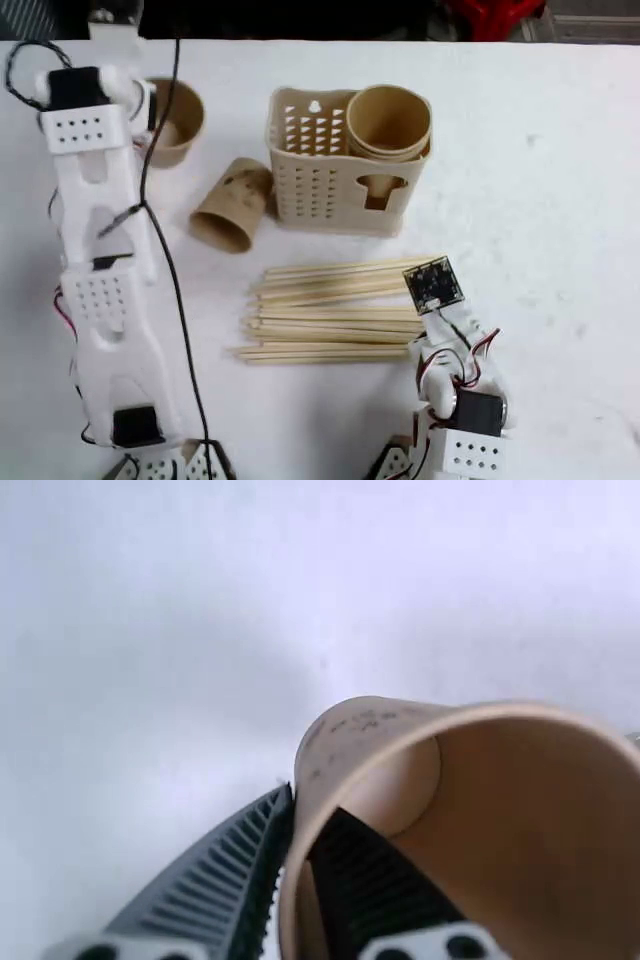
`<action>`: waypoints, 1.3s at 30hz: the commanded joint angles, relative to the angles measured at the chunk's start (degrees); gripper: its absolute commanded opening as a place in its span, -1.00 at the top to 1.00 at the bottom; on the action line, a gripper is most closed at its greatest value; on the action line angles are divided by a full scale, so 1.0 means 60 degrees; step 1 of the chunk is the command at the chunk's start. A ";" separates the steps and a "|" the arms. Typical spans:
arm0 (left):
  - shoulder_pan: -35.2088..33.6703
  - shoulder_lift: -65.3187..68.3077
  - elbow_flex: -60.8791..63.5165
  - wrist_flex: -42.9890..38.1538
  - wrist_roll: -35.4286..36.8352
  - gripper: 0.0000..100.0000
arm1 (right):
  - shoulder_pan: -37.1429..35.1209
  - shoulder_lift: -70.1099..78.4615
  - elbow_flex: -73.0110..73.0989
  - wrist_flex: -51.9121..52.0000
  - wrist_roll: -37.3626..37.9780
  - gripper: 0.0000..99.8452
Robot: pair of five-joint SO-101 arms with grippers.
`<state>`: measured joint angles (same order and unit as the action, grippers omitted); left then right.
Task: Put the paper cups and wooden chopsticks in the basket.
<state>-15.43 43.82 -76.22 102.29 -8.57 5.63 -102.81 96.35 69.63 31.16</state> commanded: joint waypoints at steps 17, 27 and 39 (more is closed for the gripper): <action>0.6674 -0.5194 0.0894 -0.1495 0.1758 0.95 | -0.0022 -0.0066 0.0073 -0.0154 0.0103 0.95; 0.6850 -0.3421 0.0777 -0.2051 0.2462 0.95 | -0.0022 -0.0066 0.0073 -0.0154 0.0103 0.95; 0.6762 -0.2498 0.0791 -0.2051 0.2447 0.94 | -0.0022 -0.0066 0.0073 -0.0154 0.0103 0.95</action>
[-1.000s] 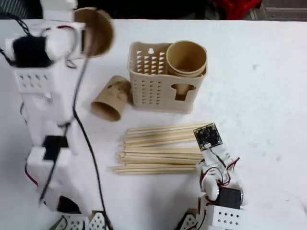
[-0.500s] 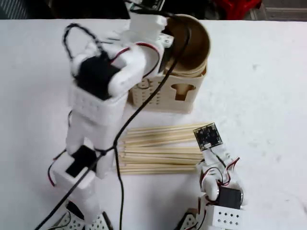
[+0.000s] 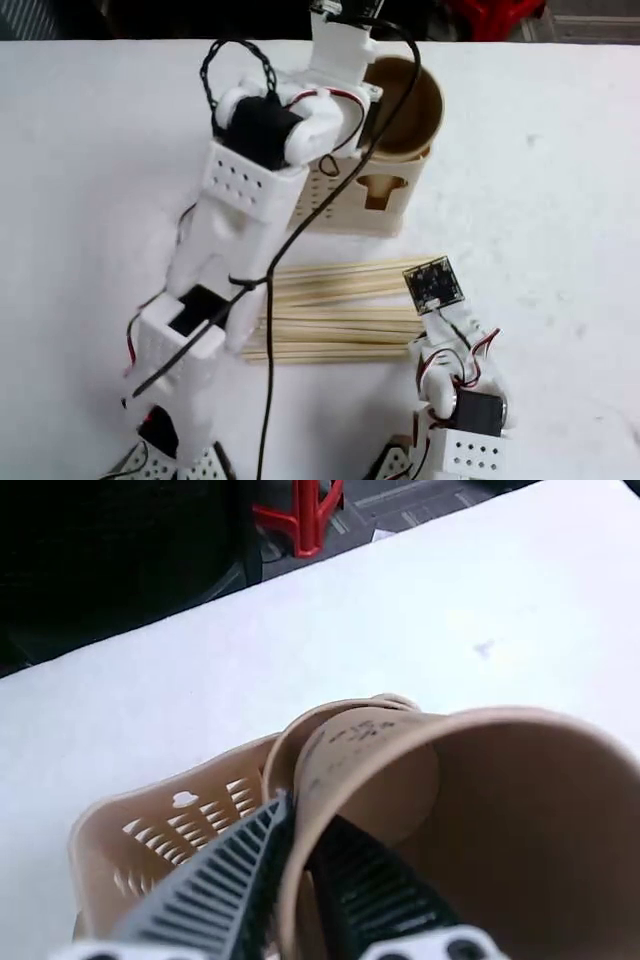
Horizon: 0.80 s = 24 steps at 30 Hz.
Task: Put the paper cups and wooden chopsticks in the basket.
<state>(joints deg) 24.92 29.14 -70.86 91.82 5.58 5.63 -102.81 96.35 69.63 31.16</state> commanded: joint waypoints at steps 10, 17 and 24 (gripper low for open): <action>-0.0066 -0.0081 -0.0117 -0.0308 0.0059 0.72 | -0.0022 -0.0066 0.0073 -0.0154 0.0103 0.95; -0.0608 -0.0081 -0.0601 -0.0234 0.0073 0.72 | -0.0022 -0.0066 0.0073 -0.0154 0.0103 0.95; -0.0740 0.0007 -0.1465 -0.0718 0.0073 0.72 | -0.0022 -0.0066 0.0073 -0.0154 0.0103 0.95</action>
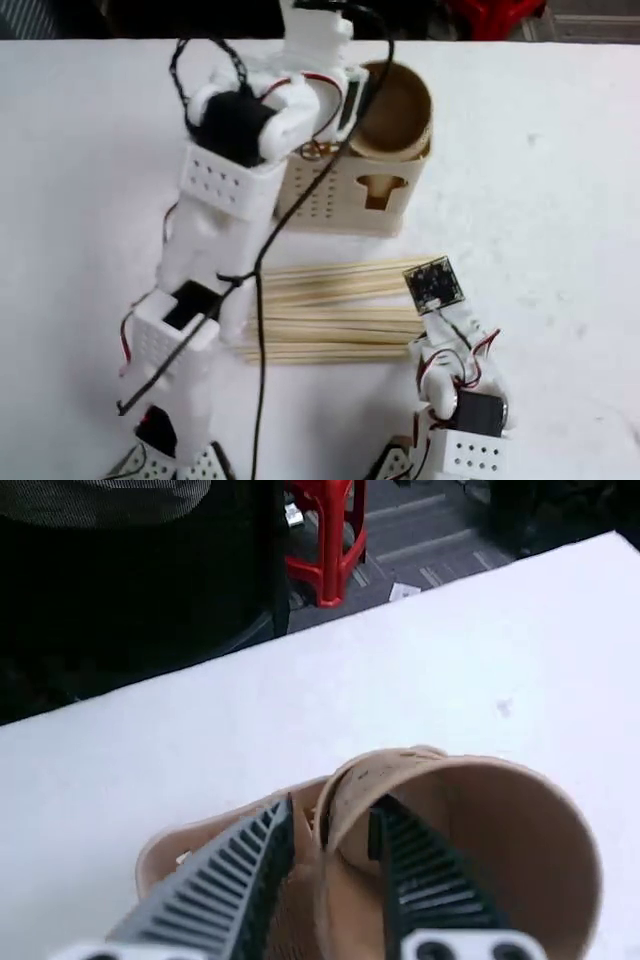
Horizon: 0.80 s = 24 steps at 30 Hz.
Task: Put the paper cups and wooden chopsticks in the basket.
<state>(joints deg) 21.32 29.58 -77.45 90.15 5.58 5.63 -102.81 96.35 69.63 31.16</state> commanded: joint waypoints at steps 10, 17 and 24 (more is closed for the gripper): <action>-0.0388 -0.0110 0.0366 -0.0777 0.0059 0.72 | -0.0022 -0.0066 0.0073 -0.0154 0.0103 0.95; -0.0579 -0.0022 0.0410 0.0542 -0.0440 0.72 | -0.0022 -0.0066 0.0073 -0.0154 0.0103 0.95; -0.0271 0.0916 0.0322 0.0747 -0.0938 0.72 | -0.0022 -0.0066 0.0073 -0.0154 0.0103 0.95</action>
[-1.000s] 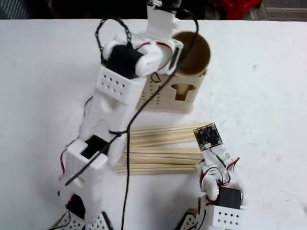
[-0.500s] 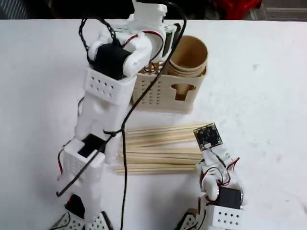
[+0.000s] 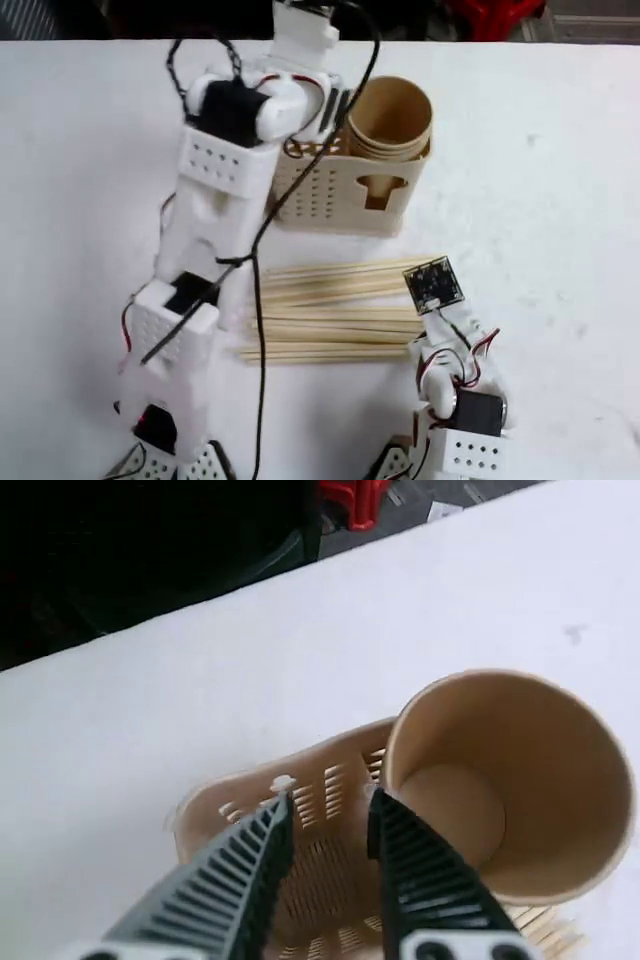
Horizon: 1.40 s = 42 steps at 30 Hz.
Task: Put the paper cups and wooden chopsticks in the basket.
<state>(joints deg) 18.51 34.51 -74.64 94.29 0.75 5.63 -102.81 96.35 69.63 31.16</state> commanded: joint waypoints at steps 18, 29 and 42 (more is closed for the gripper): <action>0.0315 0.0549 -0.1993 0.0498 -0.0132 0.72 | -0.0022 -0.0066 0.0073 -0.0154 0.0103 0.95; 0.0271 0.1487 -0.1289 0.0630 -0.0147 0.72 | -0.0022 -0.0066 0.0073 -0.0154 0.0103 0.95; -0.0535 -0.0051 -0.3209 0.1084 -0.0703 0.72 | -0.0022 -0.0066 0.0073 -0.0154 0.0103 0.95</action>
<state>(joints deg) 17.63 40.84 -92.75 100.35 -1.80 5.63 -102.81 96.35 69.63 31.16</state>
